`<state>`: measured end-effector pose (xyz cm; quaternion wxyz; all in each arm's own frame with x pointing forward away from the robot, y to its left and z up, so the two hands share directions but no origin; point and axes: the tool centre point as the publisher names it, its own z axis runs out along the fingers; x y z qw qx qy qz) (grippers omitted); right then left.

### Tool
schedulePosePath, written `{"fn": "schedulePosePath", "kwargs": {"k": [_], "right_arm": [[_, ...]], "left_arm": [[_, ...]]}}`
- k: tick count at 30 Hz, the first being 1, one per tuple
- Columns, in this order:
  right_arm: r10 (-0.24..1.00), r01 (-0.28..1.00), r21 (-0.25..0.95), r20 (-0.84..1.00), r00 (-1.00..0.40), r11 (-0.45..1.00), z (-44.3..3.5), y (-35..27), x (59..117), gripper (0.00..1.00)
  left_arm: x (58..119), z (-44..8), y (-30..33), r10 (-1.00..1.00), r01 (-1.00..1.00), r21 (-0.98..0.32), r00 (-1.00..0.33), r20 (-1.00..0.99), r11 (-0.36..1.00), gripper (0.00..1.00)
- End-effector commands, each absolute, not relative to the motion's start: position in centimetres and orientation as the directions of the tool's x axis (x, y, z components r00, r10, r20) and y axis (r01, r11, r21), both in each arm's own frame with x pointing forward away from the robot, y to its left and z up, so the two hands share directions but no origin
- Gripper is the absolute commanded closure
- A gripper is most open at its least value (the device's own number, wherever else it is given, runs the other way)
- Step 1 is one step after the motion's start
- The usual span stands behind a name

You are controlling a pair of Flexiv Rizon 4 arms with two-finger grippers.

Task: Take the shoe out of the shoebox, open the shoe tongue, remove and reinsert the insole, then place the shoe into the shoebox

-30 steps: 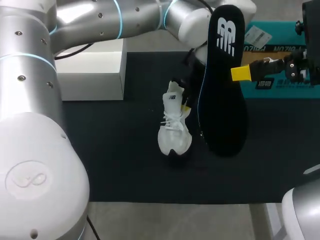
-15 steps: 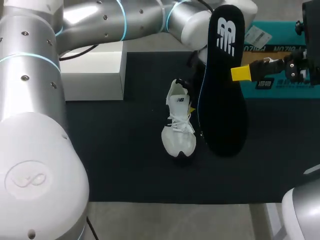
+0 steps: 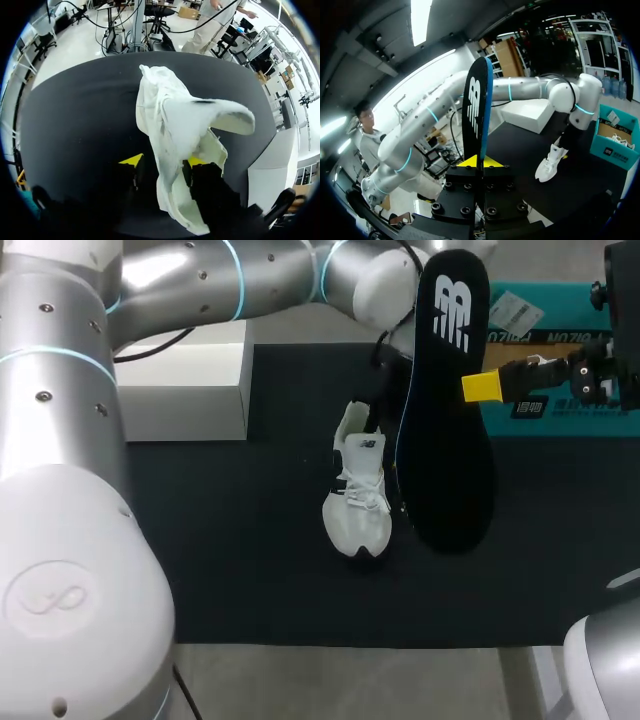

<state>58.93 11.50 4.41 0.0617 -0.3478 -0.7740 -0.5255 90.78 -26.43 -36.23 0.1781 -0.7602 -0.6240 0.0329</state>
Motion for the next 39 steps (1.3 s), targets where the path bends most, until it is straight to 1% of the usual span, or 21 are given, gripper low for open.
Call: {"fn": "schedulePosePath", "kwargs": {"k": [1,13,22,32,34,36,39], "right_arm": [[0.473,0.606,0.767,0.462,-0.750,0.211,4.6,11.7,59.3,1.00],[0.473,0.606,0.767,0.462,-0.750,0.211,4.6,11.7,59.3,1.00],[0.473,0.606,0.767,0.462,-0.750,0.211,4.6,11.7,59.3,1.00],[0.473,0.606,0.767,0.462,-0.750,0.211,4.6,11.7,59.3,1.00],[0.473,0.606,0.767,0.462,-0.750,0.211,4.6,11.7,59.3,1.00],[0.473,0.606,0.767,0.462,-0.750,0.211,4.6,11.7,59.3,1.00],[0.473,0.606,0.767,0.462,-0.750,0.211,4.6,11.7,59.3,1.00]], "left_arm": [[89.6,-33.5,-24.8,0.976,0.952,-0.252,0.201,0.084,-0.174,0.00],[89.2,-27.7,-25.7,0.984,0.982,-0.064,0.176,0.003,-0.176,0.00],[90.1,-25.2,-25.7,0.994,0.992,0.062,0.109,-0.025,-0.108,0.00],[90.7,-23.6,-25.1,0.992,0.991,0.092,0.100,-0.073,-0.093,0.00],[90.8,-23.3,-25.0,0.989,0.992,0.086,0.101,-0.104,-0.093,0.00],[90.9,-23.1,-24.9,0.979,0.991,0.065,0.129,-0.155,-0.121,0.00],[90.9,-23.1,-24.9,0.979,0.991,0.065,0.129,-0.155,-0.121,0.00]]}}
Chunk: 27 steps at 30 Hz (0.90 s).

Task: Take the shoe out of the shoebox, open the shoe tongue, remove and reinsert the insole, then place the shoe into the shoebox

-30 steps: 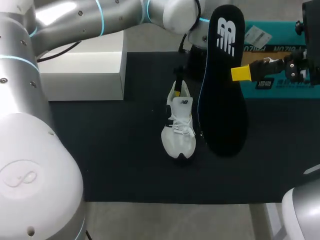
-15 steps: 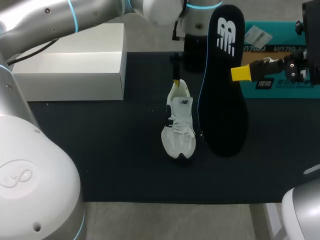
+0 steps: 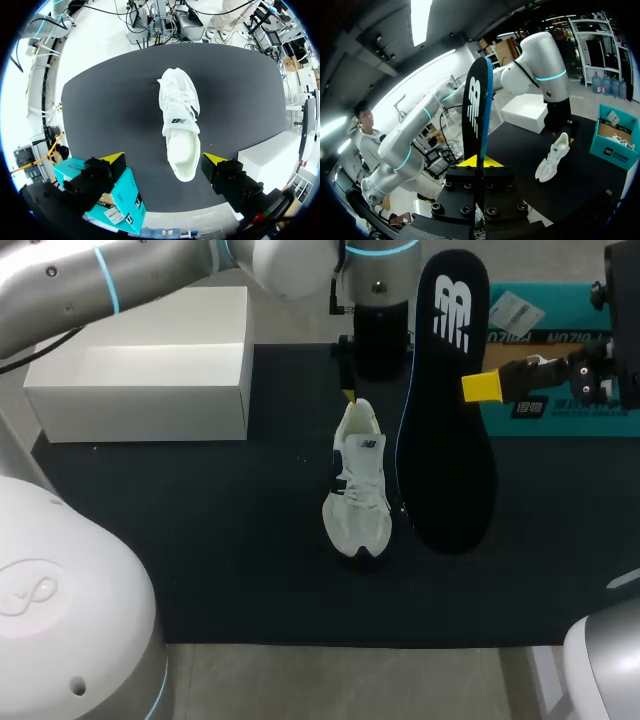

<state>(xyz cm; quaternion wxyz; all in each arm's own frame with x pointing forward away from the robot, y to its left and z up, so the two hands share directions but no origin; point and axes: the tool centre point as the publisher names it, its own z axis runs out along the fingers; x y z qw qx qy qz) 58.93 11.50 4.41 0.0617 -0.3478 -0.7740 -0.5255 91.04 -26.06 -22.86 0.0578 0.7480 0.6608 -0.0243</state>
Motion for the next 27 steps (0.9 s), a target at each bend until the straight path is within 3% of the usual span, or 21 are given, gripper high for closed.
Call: {"fn": "schedulePosePath", "kwargs": {"k": [1,19,27], "right_arm": [[0.473,0.606,0.767,0.462,-0.750,0.211,4.6,11.7,59.3,1.00],[0.473,0.606,0.767,0.462,-0.750,0.211,4.6,11.7,59.3,1.00],[0.473,0.606,0.767,0.462,-0.750,0.211,4.6,11.7,59.3,1.00]], "left_arm": [[90.9,-23.1,-24.9,0.979,0.991,0.065,0.129,-0.155,-0.121,0.00],[90.9,-23.1,-24.9,0.979,0.991,0.065,0.129,-0.155,-0.121,0.00],[91.8,-20.2,-25.7,0.842,0.996,0.029,-0.059,-0.536,0.089,0.00]]}}
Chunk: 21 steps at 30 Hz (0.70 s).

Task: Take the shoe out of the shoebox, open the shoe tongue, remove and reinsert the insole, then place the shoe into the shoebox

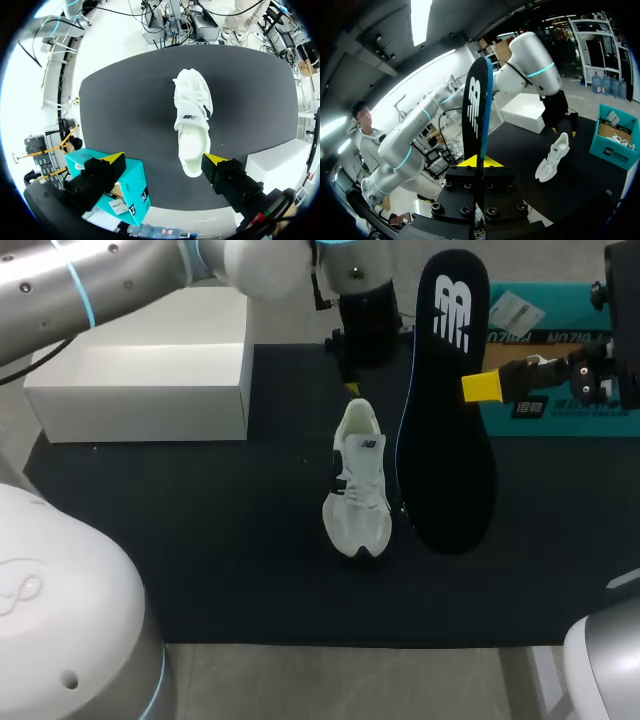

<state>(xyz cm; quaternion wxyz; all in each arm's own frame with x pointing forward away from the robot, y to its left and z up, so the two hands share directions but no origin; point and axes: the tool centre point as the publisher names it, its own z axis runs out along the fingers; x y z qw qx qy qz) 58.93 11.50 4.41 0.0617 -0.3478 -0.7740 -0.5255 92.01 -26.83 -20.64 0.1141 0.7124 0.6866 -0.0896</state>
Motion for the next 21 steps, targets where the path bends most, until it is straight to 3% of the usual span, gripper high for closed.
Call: {"fn": "schedulePosePath", "kwargs": {"k": [1,10,15,21], "right_arm": [[0.473,0.606,0.767,0.462,-0.750,0.211,4.6,11.7,59.3,1.00],[0.473,0.606,0.767,0.462,-0.750,0.211,4.6,11.7,59.3,1.00],[0.473,0.606,0.767,0.462,-0.750,0.211,4.6,11.7,59.3,1.00],[0.473,0.606,0.767,0.462,-0.750,0.211,4.6,11.7,59.3,1.00]], "left_arm": [[91.8,-19.8,-25.7,0.821,0.995,0.014,-0.072,-0.566,0.097,0.00],[92.4,-14.6,-25.6,0.592,0.992,-0.033,-0.100,-0.799,0.122,0.00],[92.5,-11.1,-25.6,0.419,0.994,-0.099,-0.111,-0.901,0.051,0.00],[91.8,-8.5,-25.3,0.292,0.997,-0.080,-0.076,-0.953,-0.001,0.00]]}}
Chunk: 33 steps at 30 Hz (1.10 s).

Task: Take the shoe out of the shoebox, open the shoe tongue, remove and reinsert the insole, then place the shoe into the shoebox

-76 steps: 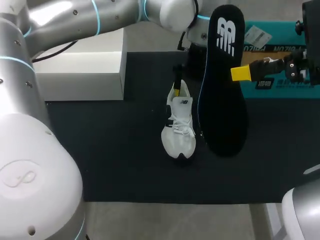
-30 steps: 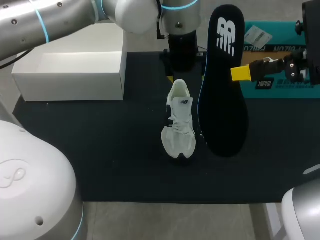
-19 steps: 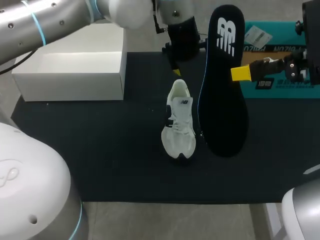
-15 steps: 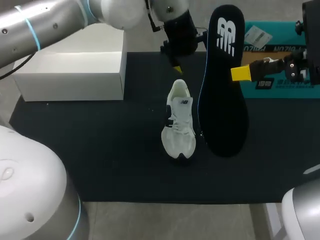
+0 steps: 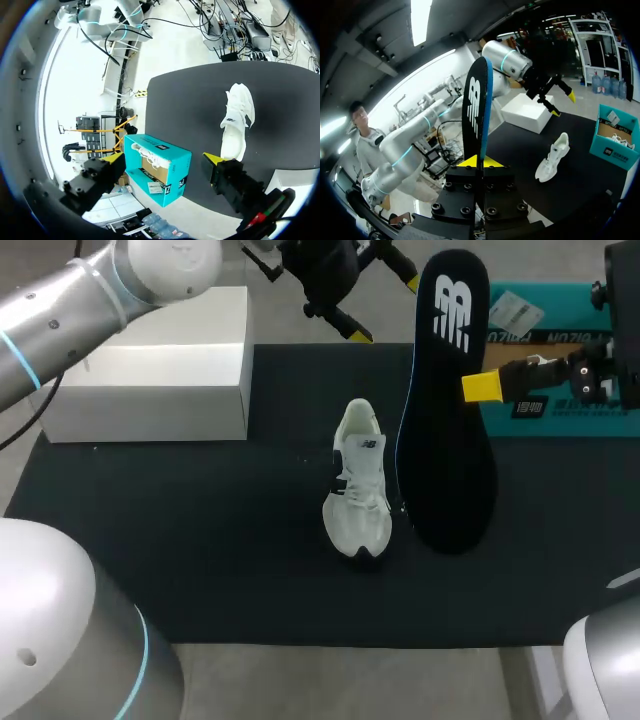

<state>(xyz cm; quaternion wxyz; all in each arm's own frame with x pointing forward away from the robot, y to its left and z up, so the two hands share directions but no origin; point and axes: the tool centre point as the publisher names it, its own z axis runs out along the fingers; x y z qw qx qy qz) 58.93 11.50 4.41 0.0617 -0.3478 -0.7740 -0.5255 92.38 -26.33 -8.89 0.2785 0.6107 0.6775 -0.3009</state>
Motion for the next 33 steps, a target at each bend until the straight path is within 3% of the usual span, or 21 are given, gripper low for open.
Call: {"fn": "schedulePosePath", "kwargs": {"k": [1,8,22,30,33], "right_arm": [[0.473,0.606,0.767,0.462,-0.750,0.211,4.6,11.7,59.3,1.00],[0.450,0.711,0.702,0.623,-0.639,0.037,4.5,9.1,63.9,1.00],[0.338,0.855,0.508,0.790,-0.512,0.107,2.2,5.1,74.1,1.00],[0.359,0.886,0.448,0.812,-0.460,0.121,1.8,3.7,76.9,1.00],[0.431,0.896,0.443,0.806,-0.405,0.013,1.4,2.9,78.2,1.00]], "left_arm": [[91.7,-8.3,-25.3,0.266,0.997,-0.074,-0.068,-0.962,-0.012,0.00],[90.4,-7.9,-25.9,0.146,0.996,-0.054,-0.044,-0.988,-0.069,0.00],[87.3,-5.7,-27.0,-0.010,0.999,0.023,0.023,-1.000,-0.024,0.00],[86.1,-5.2,-27.0,-0.026,0.999,0.029,0.029,-0.999,-0.017,0.00],[86.0,-5.2,-27.1,-0.033,0.999,0.015,0.014,-0.999,-0.028,0.00]]}}
